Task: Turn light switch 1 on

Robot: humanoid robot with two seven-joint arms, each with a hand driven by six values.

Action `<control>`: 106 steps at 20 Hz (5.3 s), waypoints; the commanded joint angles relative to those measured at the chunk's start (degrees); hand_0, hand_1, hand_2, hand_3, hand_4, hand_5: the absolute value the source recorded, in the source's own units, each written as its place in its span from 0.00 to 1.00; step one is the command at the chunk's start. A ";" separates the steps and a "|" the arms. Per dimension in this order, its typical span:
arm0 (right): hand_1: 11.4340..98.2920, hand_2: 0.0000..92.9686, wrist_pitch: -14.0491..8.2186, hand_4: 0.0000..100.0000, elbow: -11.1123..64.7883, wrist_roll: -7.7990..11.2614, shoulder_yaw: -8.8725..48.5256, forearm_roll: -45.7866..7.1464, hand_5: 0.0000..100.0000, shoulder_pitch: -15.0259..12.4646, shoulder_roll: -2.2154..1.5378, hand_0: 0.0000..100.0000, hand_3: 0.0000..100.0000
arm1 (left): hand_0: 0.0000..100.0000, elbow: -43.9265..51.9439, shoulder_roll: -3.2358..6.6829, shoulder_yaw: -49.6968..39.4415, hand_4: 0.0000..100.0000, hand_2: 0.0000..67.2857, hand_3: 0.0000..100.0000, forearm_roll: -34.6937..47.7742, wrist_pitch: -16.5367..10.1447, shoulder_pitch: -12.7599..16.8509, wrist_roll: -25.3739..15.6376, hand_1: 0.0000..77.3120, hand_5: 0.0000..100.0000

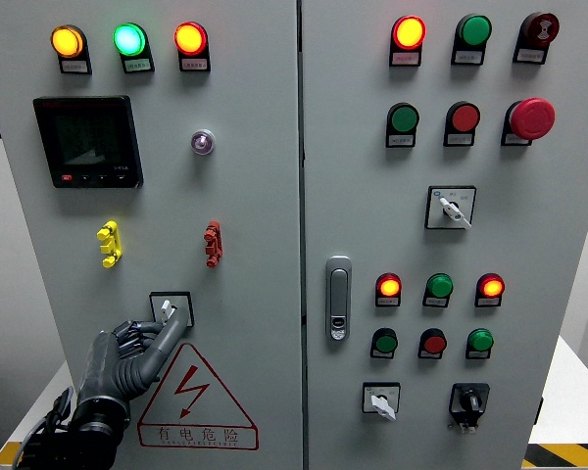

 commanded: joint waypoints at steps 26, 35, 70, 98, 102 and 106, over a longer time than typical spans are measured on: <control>0.09 0.00 0.05 0.19 0.00 0.00 0.00 0.00 0.11 0.00 -0.04 0.00 0.19 | 0.13 2.91 -0.05 -0.24 0.97 0.89 0.83 1.60 0.00 -2.86 1.33 0.69 0.76; 0.09 0.00 0.05 0.19 0.00 0.00 0.00 0.09 0.11 0.00 0.05 0.00 0.19 | 0.36 2.91 -0.14 -0.24 0.97 0.90 0.83 1.51 0.00 -2.95 1.42 0.69 0.76; 0.09 0.00 0.05 0.19 0.00 0.00 0.00 0.00 0.11 0.00 -0.04 0.00 0.19 | 0.00 2.74 -0.32 0.20 0.96 0.93 0.82 0.81 0.61 -2.69 1.33 0.67 0.74; 0.09 0.00 0.05 0.19 0.00 0.00 0.00 0.00 0.11 0.00 -0.04 0.00 0.19 | 0.00 -5.17 0.39 3.46 0.96 0.92 0.84 0.81 1.41 9.96 -7.00 0.67 0.73; 0.09 0.00 0.05 0.19 0.00 0.00 0.00 0.00 0.11 0.00 -0.04 0.00 0.19 | 0.00 -5.08 1.61 3.28 0.97 0.89 0.85 -5.14 1.06 15.32 -17.01 0.69 0.69; 0.09 0.00 0.05 0.19 0.00 0.00 0.00 0.00 0.11 0.00 0.05 0.00 0.19 | 0.00 -4.65 4.07 3.72 1.00 0.82 0.91 -17.00 0.53 21.91 -25.20 0.71 0.78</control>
